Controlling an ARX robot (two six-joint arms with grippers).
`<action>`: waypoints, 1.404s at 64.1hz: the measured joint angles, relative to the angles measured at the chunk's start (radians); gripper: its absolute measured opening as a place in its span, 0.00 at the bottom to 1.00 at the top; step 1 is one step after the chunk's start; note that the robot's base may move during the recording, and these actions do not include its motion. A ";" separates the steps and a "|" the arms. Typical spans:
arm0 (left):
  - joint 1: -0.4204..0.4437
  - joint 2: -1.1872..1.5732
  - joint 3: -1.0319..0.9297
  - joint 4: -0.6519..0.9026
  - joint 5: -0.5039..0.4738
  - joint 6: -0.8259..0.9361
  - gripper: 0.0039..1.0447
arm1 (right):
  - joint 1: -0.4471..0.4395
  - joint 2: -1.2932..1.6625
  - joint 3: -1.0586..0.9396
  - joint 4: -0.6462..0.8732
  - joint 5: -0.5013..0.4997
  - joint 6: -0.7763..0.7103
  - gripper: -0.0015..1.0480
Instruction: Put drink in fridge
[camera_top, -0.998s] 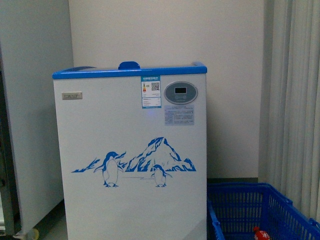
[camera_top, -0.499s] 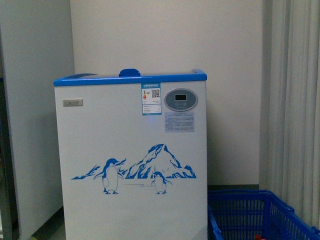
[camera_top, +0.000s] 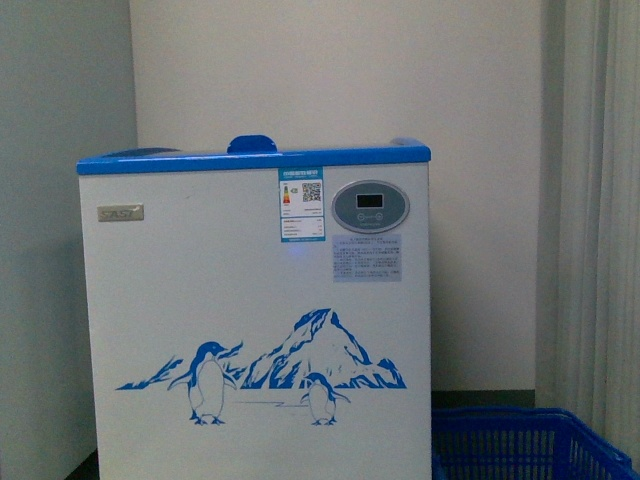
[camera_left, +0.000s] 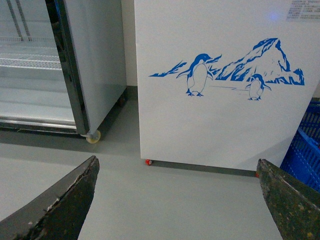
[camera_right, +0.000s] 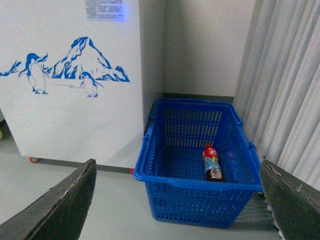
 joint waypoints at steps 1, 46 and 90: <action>0.000 0.000 0.000 0.000 0.000 0.000 0.92 | 0.000 0.000 0.000 0.000 0.000 0.000 0.93; 0.000 0.000 0.000 0.000 0.000 0.000 0.92 | 0.000 0.000 0.000 0.000 0.000 0.000 0.93; 0.000 0.000 0.000 0.000 0.000 0.000 0.92 | 0.000 0.000 0.000 0.000 0.000 0.000 0.93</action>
